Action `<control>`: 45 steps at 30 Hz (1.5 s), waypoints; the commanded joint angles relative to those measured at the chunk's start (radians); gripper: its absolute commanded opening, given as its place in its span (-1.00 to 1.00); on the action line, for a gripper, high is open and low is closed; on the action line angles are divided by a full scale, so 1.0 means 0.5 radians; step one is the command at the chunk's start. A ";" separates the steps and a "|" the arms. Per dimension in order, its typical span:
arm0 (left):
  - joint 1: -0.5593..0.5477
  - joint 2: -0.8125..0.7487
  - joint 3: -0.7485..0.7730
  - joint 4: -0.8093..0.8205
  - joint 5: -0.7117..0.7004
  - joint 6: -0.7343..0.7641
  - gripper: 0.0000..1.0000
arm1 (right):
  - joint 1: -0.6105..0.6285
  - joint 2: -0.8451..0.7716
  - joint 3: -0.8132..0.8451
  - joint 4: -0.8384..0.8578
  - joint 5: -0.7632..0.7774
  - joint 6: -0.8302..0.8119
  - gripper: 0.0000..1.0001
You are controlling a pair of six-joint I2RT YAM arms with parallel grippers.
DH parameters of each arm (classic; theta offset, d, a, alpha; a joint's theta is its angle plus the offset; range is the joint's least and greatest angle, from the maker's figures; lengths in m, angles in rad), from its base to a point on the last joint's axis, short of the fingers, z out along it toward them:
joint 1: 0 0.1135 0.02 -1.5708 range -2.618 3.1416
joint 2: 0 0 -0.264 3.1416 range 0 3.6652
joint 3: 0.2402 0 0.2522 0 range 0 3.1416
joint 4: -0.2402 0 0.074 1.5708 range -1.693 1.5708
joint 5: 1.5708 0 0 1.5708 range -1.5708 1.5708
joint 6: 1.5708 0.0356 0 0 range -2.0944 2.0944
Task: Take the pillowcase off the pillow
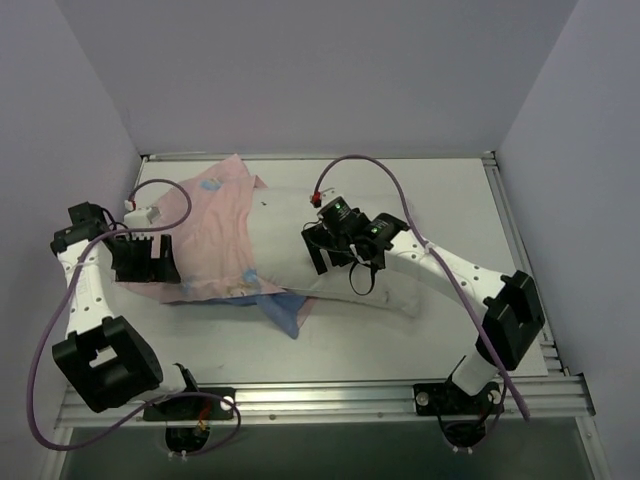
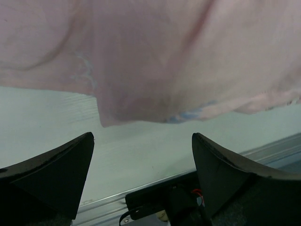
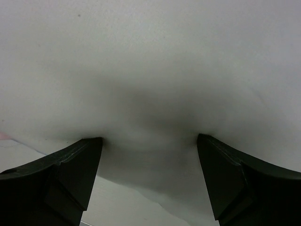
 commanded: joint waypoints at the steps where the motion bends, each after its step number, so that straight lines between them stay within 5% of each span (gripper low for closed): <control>1: 0.047 -0.276 -0.041 -0.191 0.174 0.566 0.88 | -0.044 0.186 0.157 0.073 -0.036 -0.081 0.72; 5: 0.050 -0.221 -0.279 -0.168 -0.052 0.886 0.87 | -0.099 0.352 0.271 0.090 -0.033 -0.167 0.80; 10: -0.066 -0.044 -0.507 0.547 -0.231 0.730 0.88 | -0.252 0.456 0.200 0.262 -0.134 -0.189 0.81; 14: -0.391 0.122 -0.681 1.105 -0.761 0.622 0.88 | -0.344 0.558 0.191 0.305 -0.149 -0.225 0.72; 18: -0.416 0.236 -0.716 1.595 -0.851 0.371 0.88 | -0.451 0.619 0.136 0.376 -0.223 -0.235 0.20; 21: -0.413 0.248 -0.816 1.931 -0.928 0.303 0.94 | -0.562 0.653 0.090 0.419 -0.343 -0.238 -0.58; 24: -0.416 0.261 -0.857 2.063 -0.869 0.282 -0.38 | -0.636 0.647 0.056 0.453 -0.389 -0.256 -1.00; 25: -0.416 0.273 -0.857 2.094 -0.869 0.245 -0.91 | -0.691 0.641 0.053 0.453 -0.404 -0.265 -1.00; 32: -0.275 0.239 -0.744 2.346 -0.882 0.003 -0.95 | -0.955 0.533 0.016 0.468 -0.520 -0.305 -1.00; 37: -0.257 0.279 -0.523 2.143 -0.826 -0.034 -0.95 | -1.028 0.457 0.050 0.410 -0.560 -0.348 -1.00; 45: 0.111 0.010 -0.011 1.729 -0.615 -0.289 -0.95 | -1.699 0.386 0.001 0.453 -0.524 -0.323 -1.00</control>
